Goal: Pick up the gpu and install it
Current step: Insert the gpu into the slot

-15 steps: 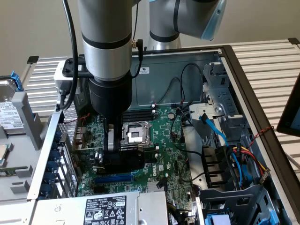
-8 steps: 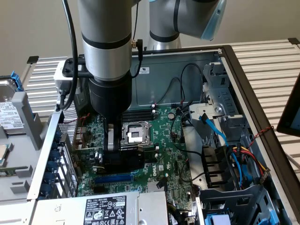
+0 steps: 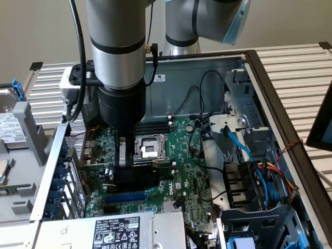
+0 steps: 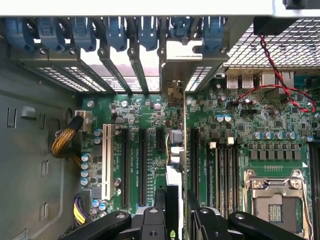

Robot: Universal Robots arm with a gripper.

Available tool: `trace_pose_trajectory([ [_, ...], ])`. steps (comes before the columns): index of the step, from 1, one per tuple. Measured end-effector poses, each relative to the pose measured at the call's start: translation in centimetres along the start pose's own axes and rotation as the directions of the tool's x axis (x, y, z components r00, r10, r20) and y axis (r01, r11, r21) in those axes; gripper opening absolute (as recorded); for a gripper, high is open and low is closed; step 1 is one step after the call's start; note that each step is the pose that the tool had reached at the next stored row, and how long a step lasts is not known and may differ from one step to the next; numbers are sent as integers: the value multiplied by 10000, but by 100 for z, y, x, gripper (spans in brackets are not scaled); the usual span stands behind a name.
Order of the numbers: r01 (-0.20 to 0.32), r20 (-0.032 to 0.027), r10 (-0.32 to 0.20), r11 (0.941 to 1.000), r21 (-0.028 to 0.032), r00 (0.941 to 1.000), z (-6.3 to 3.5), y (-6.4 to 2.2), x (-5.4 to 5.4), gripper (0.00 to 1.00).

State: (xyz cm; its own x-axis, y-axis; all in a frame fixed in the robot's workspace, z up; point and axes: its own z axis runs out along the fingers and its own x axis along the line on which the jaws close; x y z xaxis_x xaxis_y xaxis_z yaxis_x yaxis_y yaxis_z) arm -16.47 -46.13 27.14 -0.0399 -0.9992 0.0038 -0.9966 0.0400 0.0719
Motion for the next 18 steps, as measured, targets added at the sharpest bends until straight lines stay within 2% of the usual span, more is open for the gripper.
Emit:
trace_pose_trajectory([
  [3,1,10,-1,10000,0,10000,5,3,0,27],
  [12,9,104,-9,10000,-3,9999,39,12,0,27],
  [18,11,136,-11,10000,-4,9999,49,39,1,27],
])
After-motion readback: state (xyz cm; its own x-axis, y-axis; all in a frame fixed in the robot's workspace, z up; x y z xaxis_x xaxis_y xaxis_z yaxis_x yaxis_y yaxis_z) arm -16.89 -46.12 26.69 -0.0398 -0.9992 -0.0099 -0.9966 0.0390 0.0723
